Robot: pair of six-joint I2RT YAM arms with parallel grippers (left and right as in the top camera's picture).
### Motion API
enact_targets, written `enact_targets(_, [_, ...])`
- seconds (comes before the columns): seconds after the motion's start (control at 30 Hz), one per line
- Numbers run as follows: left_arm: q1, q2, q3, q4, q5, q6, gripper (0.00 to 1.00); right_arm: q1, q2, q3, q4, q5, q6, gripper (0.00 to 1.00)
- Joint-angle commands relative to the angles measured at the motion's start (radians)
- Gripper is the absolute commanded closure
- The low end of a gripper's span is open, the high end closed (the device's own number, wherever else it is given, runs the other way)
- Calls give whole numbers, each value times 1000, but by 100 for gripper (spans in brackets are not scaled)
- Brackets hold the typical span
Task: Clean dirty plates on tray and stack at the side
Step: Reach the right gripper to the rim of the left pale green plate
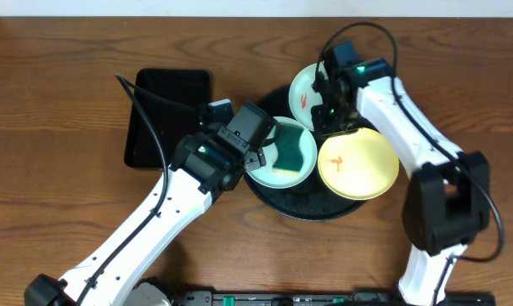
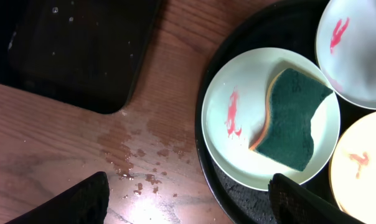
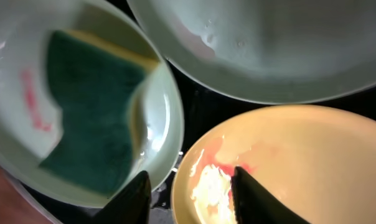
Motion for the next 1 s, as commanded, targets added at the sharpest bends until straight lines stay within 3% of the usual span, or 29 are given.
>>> enact_targets(0.0, [4,6,3,2,-5,-16,18,13,36,17,0,24,14,63])
enact_targets(0.1, [4,6,3,5,-1,-16,18,13,66,16,4,23,3,68])
enact_targets(0.57, [3,6,2,36,84,2,18,28,104,-14,92,8,-15,63])
enact_targets(0.97, [3,91,2,79,126,49,17,29,106,-91,164,4,-12,73])
